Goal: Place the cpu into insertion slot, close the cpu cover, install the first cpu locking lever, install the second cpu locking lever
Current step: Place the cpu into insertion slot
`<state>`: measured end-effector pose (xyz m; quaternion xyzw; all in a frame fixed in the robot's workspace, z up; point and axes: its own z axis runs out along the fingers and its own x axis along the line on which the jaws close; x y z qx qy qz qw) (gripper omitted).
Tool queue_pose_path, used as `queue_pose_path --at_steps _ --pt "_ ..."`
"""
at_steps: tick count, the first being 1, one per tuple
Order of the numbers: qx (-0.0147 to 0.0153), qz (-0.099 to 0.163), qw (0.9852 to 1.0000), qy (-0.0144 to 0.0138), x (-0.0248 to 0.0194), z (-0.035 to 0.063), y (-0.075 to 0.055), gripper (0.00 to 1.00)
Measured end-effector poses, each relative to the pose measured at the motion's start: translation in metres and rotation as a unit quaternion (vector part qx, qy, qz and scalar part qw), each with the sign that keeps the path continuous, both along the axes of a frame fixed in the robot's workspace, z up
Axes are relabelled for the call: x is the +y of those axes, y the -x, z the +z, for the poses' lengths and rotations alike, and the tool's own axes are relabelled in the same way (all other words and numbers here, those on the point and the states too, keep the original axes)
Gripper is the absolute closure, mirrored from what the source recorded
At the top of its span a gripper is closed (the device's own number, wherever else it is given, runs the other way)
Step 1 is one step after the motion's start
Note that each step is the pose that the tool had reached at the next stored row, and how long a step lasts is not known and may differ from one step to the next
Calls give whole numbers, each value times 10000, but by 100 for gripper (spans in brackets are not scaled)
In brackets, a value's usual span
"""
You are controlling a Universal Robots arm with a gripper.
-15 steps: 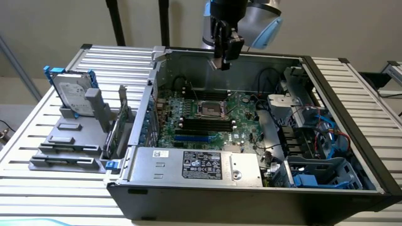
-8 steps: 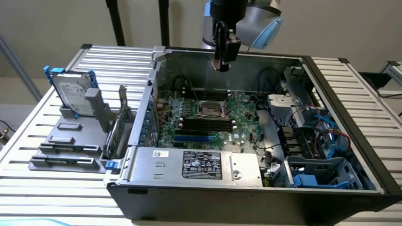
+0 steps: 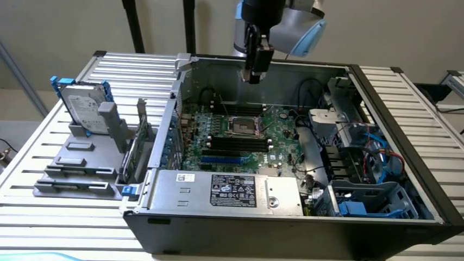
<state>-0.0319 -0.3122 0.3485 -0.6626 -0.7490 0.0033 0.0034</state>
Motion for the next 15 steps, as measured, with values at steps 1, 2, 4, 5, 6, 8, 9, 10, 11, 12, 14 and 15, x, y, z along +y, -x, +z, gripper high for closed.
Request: queue_pose_path --at_steps 1,2,4,5,6,8,9,10,11,12,14,15 --pt "35 -50 10000 2 0 -4 0 45" --pt "60 -107 9999 2 0 -11 0 45" --pt "89 -241 9997 1 0 -32 0 45" --pt "95 -305 9995 1 0 -46 0 45" --pt "100 -372 9993 0 1 -61 0 45" --pt "103 -495 9987 -1 2 -97 0 45" --pt "104 -544 9985 -1 3 -115 0 45" --pt "104 -584 9982 -1 4 -133 -1 45" --pt "104 -620 9980 -2 5 -152 -2 45" --pt "104 -640 9979 -2 5 -170 -3 45" --pt "104 -648 9978 -3 5 -207 -5 45" --pt "105 -648 9978 -2 5 -224 -6 45"
